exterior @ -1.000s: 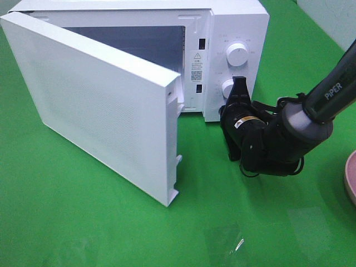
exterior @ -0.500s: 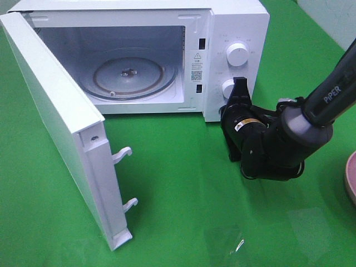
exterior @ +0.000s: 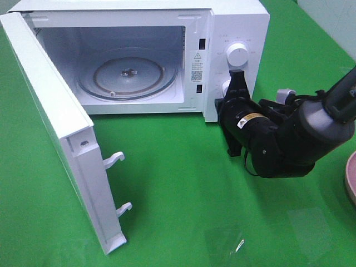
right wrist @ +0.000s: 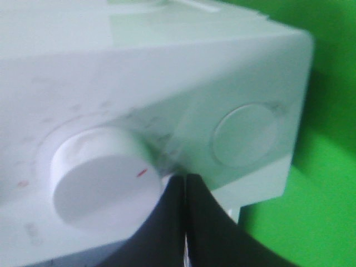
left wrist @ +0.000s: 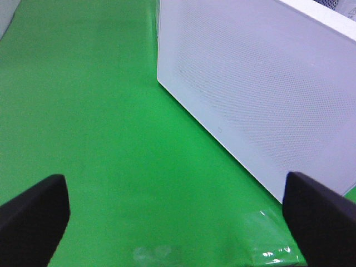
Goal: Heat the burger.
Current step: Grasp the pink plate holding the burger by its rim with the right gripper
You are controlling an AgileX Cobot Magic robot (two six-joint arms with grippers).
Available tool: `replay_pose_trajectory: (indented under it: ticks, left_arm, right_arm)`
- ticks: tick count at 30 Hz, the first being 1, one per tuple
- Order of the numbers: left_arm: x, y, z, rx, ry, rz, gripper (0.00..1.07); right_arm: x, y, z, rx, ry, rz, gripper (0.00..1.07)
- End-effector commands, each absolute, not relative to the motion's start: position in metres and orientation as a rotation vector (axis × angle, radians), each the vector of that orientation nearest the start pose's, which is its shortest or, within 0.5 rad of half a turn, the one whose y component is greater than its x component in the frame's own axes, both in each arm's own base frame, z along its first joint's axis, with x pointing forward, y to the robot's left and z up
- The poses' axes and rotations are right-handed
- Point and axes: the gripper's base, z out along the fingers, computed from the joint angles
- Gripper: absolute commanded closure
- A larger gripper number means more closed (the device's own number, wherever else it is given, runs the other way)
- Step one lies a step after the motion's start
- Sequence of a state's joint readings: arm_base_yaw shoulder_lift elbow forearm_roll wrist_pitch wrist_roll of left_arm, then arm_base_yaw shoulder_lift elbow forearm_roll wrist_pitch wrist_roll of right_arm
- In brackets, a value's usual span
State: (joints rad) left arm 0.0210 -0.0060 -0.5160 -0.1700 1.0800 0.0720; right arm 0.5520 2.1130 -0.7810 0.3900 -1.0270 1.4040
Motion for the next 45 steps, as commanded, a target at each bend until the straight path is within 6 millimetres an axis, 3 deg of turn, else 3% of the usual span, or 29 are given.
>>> replay_pose_trajectory:
  ticks: [1,11,17,19,20,21,22,23,30,38,40,45]
  left_arm:
    - [-0.009,-0.014,0.282,0.065,2.013,-0.148,0.09]
    - [-0.009,-0.014,0.282,0.065,2.013,-0.148,0.09]
    - [-0.009,-0.014,0.282,0.065,2.013,-0.148,0.09]
    - [-0.009,-0.014,0.282,0.065,2.013,-0.148,0.09]
    - [-0.009,-0.014,0.282,0.065,2.013,-0.148,0.09]
    - [-0.009,-0.014,0.282,0.065,2.013,-0.148,0.09]
    - [-0.009,-0.014,0.282,0.065,2.013,-0.148,0.09]
    - [-0.009,-0.014,0.282,0.065,2.013,-0.148,0.09]
    - [-0.009,-0.014,0.282,0.065,2.013,-0.148,0.09]
    - [-0.009,-0.014,0.282,0.065,2.013,-0.148,0.09]
    - [-0.009,-0.014,0.282,0.065,2.013,-0.148,0.09]
    - [-0.009,-0.014,0.282,0.065,2.013,-0.148,0.09]
  right_arm:
    - [0.318,0.166,0.103,1.211,1.642,1.203,1.07]
    - [0.295,0.16,0.108,1.167,1.87,1.077,1.07]
    - [0.284,0.158,0.119,1.046,2.039,0.948,1.07]
    - [0.277,0.157,0.131,0.885,2.152,0.862,1.06]
    - [0.277,0.157,0.131,0.885,2.152,0.862,1.06]
    - [0.273,0.157,0.136,0.751,2.216,0.805,1.06]
    - [0.273,0.157,0.136,0.751,2.216,0.805,1.06]
    - [0.269,0.157,0.142,0.614,2.273,0.751,1.05]
    - [0.254,0.153,0.158,0.268,2.426,0.592,1.03]
    - [0.24,0.149,0.169,0.018,2.558,0.491,1.0]
    - [0.236,0.148,0.179,-0.227,2.615,0.392,0.99]
    - [0.234,0.146,0.188,-0.362,2.635,0.329,0.98]
